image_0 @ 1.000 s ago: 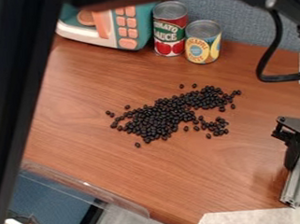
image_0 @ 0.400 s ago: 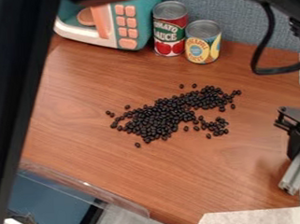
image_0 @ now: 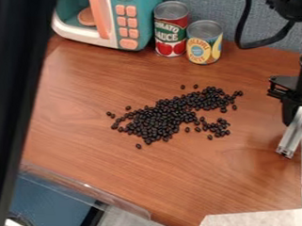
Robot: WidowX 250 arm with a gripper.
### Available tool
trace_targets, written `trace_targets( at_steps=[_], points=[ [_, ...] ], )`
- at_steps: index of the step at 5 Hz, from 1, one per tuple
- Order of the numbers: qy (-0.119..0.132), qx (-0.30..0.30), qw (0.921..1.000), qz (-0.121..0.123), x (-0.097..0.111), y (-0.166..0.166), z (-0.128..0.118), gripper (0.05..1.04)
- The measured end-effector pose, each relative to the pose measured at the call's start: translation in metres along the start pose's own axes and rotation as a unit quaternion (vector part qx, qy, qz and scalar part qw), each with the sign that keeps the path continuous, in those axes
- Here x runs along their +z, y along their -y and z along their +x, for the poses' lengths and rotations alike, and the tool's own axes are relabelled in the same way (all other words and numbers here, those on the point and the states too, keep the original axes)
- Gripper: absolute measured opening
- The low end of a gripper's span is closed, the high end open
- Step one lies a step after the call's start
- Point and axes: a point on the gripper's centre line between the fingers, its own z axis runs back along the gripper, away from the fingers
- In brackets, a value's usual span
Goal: Sweep into pile
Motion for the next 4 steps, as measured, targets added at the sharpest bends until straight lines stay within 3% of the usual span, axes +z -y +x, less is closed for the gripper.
trace_targets(
  at_steps=[2, 4],
  points=[
    [-0.003, 0.085, 0.9961, 0.021, -0.013, -0.030, 0.025, 0.372],
    [0.003, 0.174, 0.9840, 0.035, -0.012, -0.056, 0.035, 0.372]
  ],
)
